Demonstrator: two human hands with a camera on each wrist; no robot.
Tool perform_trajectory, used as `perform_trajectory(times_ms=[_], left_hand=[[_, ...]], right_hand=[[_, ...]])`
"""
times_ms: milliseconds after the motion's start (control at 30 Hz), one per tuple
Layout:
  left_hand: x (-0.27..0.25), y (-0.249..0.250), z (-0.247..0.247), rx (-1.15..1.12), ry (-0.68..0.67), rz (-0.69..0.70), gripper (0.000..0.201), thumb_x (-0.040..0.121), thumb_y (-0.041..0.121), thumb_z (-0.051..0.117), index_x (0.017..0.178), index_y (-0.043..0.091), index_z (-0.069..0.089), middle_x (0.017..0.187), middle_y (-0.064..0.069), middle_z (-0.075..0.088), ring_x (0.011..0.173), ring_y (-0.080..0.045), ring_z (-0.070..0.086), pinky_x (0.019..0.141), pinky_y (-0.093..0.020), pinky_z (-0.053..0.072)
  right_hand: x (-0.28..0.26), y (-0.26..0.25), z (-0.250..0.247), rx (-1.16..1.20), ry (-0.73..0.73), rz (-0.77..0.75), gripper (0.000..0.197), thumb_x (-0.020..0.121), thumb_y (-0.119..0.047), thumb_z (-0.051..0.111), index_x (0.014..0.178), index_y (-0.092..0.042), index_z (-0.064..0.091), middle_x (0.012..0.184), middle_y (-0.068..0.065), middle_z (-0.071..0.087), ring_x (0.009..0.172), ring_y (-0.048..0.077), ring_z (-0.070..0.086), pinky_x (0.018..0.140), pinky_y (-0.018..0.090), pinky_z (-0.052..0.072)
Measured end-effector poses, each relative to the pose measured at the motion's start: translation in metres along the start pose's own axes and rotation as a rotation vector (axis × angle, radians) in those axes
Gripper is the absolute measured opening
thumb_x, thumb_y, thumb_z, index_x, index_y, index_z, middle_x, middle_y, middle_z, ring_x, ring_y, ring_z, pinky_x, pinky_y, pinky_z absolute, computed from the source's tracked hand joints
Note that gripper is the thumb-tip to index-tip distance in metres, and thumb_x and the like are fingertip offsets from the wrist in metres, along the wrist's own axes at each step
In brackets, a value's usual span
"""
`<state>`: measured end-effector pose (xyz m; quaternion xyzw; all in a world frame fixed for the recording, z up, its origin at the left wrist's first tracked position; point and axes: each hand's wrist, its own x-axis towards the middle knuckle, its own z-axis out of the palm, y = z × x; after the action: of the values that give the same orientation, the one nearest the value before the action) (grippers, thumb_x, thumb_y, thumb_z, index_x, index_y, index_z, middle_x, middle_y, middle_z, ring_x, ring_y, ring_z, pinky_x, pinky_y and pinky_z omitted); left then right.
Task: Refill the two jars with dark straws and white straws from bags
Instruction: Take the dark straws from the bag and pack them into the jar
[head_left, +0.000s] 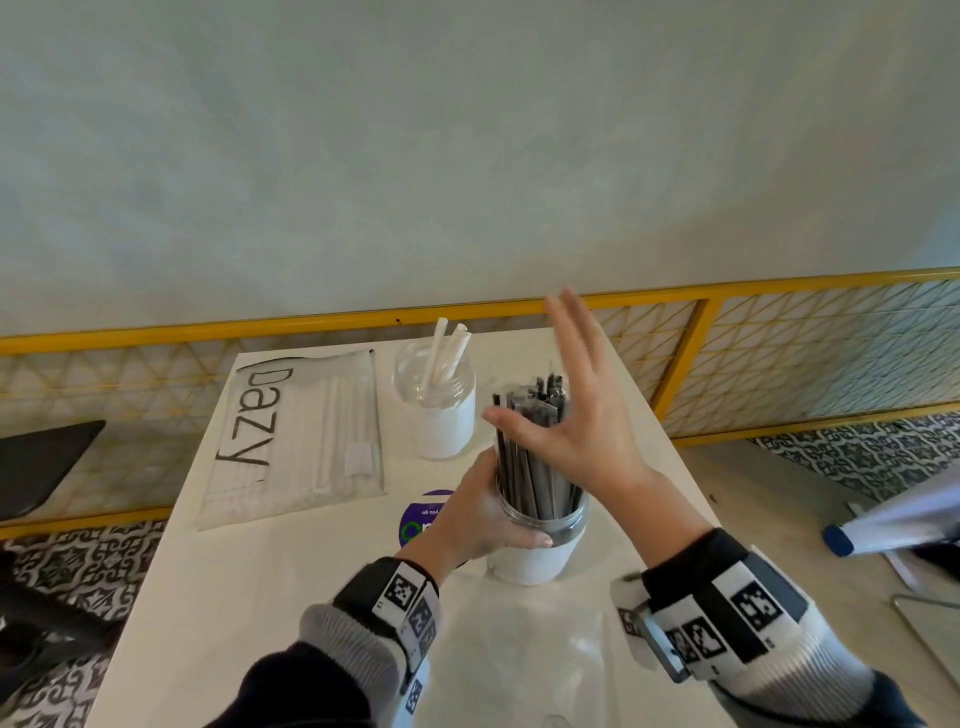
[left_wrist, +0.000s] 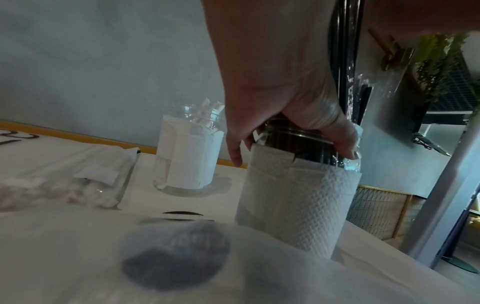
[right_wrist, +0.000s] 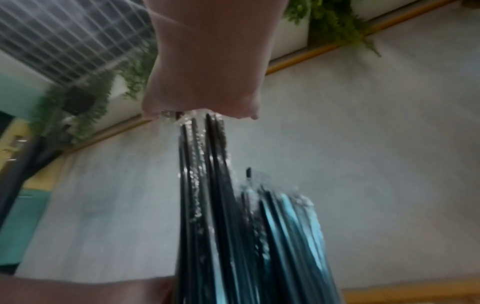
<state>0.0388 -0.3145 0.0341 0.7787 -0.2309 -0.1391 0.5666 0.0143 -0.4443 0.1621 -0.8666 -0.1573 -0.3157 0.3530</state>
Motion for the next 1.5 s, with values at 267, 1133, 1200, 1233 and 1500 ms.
perform_trajectory(times_ms=[267, 1133, 1200, 1233, 1500], left_hand=[[0.001, -0.006, 0.001, 0.044, -0.003, -0.081, 0.102, 0.041, 0.029, 0.093, 0.124, 0.036, 0.033, 0.128, 0.011, 0.050, 0.120, -0.004, 0.050, 0.101, -0.034, 0.047], [-0.002, -0.003, 0.000, 0.061, -0.093, -0.108, 0.090, 0.043, 0.025, 0.096, 0.122, 0.016, 0.053, 0.121, 0.015, 0.058, 0.116, -0.003, 0.055, 0.100, -0.035, 0.049], [-0.005, -0.005, 0.003, -0.026, -0.113, -0.167, 0.104, 0.039, 0.026, 0.098, 0.129, 0.023, 0.046, 0.124, 0.011, 0.059, 0.116, -0.008, 0.057, 0.100, -0.039, 0.050], [-0.008, -0.004, 0.004, -0.033, -0.125, -0.194, 0.114, 0.037, 0.033, 0.098, 0.133, 0.030, 0.038, 0.127, 0.008, 0.058, 0.119, -0.012, 0.057, 0.100, -0.043, 0.049], [-0.050, 0.005, -0.002, 0.431, -0.092, -0.210, 0.117, 0.065, 0.056, 0.077, 0.151, 0.021, 0.006, 0.159, 0.002, 0.014, 0.145, -0.016, 0.016, 0.120, -0.038, 0.018]], right_hand=[[-0.032, 0.039, 0.050, -0.420, -0.248, -0.224, 0.037, 0.091, -0.021, 0.041, 0.104, -0.008, 0.073, 0.117, 0.010, 0.069, 0.113, 0.026, 0.063, 0.103, 0.043, 0.042], [-0.049, 0.034, 0.020, -0.479, -0.585, 0.185, 0.097, 0.079, -0.078, 0.016, 0.152, -0.017, 0.002, 0.161, 0.000, 0.001, 0.148, 0.023, 0.005, 0.119, 0.047, 0.006], [-0.047, 0.030, 0.019, -0.539, -0.652, 0.211, 0.110, 0.069, -0.086, 0.028, 0.152, -0.018, 0.007, 0.161, 0.000, 0.003, 0.144, 0.025, 0.017, 0.114, 0.046, 0.022], [-0.049, 0.028, 0.019, -0.558, -0.657, 0.207, 0.108, 0.068, -0.084, 0.037, 0.152, -0.020, 0.012, 0.160, 0.000, 0.010, 0.138, 0.025, 0.027, 0.109, 0.044, 0.031], [-0.076, 0.045, -0.011, -0.574, -0.420, 0.295, 0.058, 0.075, -0.044, 0.068, 0.127, -0.023, 0.054, 0.132, 0.002, 0.049, 0.107, 0.030, 0.053, 0.077, 0.039, 0.049]])
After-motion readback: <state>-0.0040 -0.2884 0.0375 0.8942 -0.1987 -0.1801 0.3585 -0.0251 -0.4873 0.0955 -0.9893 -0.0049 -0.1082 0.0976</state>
